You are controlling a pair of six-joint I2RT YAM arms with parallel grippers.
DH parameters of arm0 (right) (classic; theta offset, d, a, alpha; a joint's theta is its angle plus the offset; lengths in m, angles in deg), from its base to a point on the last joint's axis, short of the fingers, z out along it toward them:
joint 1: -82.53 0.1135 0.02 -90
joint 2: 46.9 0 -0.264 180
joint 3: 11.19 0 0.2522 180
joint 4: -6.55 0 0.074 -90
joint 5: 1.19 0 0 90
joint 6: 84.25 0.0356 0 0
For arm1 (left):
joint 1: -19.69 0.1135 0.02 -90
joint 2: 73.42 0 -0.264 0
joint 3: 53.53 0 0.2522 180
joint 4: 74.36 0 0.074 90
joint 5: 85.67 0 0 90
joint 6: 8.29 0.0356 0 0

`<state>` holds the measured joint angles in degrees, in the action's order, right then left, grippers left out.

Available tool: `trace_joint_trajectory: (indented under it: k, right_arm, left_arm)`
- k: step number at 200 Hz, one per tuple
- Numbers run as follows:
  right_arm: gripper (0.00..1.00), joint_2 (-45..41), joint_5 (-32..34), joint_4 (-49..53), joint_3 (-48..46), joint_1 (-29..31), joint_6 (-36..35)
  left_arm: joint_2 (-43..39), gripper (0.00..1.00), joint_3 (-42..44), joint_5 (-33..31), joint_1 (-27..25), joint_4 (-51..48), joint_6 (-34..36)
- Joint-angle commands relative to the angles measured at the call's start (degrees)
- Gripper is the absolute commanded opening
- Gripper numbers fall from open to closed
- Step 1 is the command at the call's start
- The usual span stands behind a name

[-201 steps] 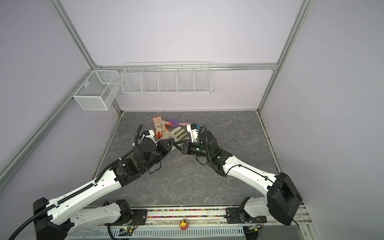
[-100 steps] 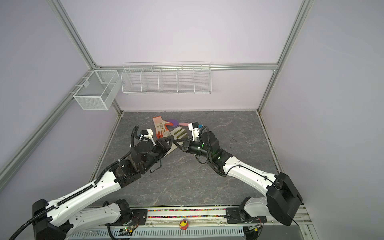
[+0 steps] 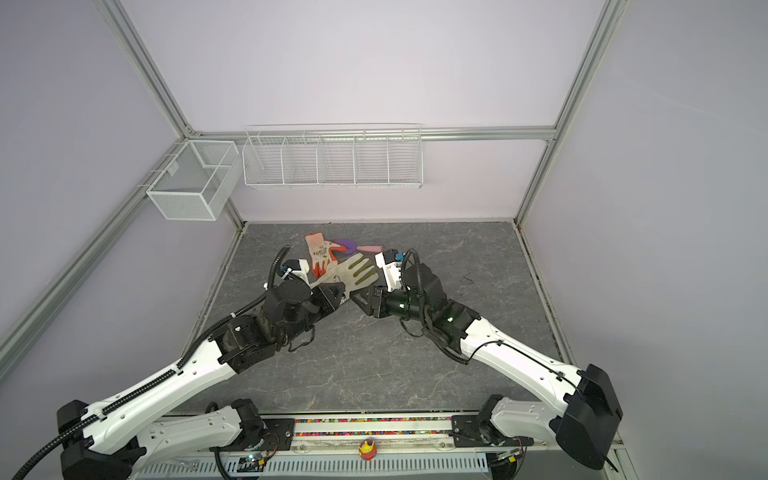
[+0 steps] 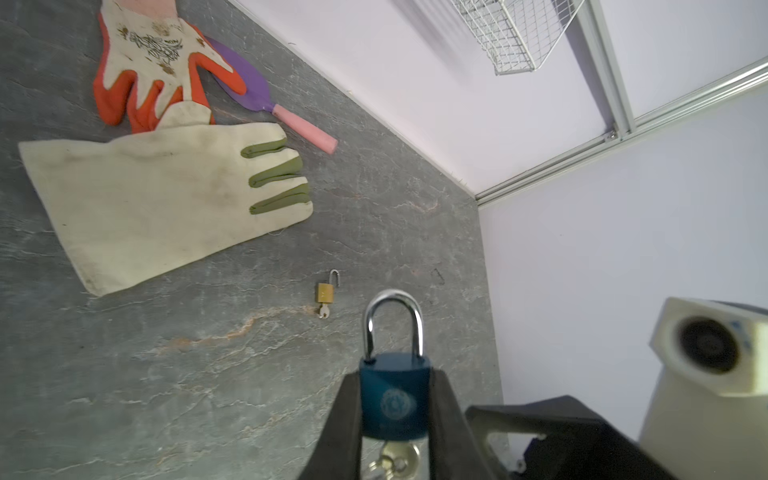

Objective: Unlock with the key

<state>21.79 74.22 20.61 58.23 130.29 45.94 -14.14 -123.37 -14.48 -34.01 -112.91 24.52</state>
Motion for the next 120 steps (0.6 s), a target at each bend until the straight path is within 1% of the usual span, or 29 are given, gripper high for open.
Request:
trace_joint_trajectory:
  k: [1,13,23,39,63,89,105,120]
  right_arm:
    - [0.62,-1.9,2.5,9.5,3.2,-0.9,-7.3]
    - [0.68,-1.2,1.1,12.3,4.5,-1.6,-9.3]
    - [0.71,0.5,-1.3,15.2,6.4,-2.2,-11.2]
    - [0.75,3.7,-3.2,20.2,10.2,-2.6,-14.7]
    - [0.81,8.0,-4.5,23.2,13.3,-3.2,-17.4]
    - [0.88,13.2,-4.2,26.7,17.5,-4.0,-19.4]
    - [0.89,16.6,-3.9,29.3,20.6,-4.1,-21.3]
    - [0.90,19.0,-3.6,30.7,23.0,-4.2,-22.8]
  left_arm:
    - [0.2,0.00,-1.4,-0.4,-0.1,-7.0,8.9]
    - [0.0,0.00,-0.8,1.0,-0.1,-6.7,13.9]
    - [-0.2,0.00,0.1,1.9,-0.1,-6.2,17.9]
    - [0.0,0.00,1.2,3.3,-0.1,-5.8,23.7]
    - [0.4,0.00,2.9,5.7,-0.1,-4.9,29.7]
    - [-1.0,0.00,5.9,7.3,-0.1,-1.8,33.4]
    - [-2.2,0.00,7.9,7.9,-0.1,0.2,34.9]
    - [-2.3,0.00,8.5,7.4,-0.1,0.0,35.6]
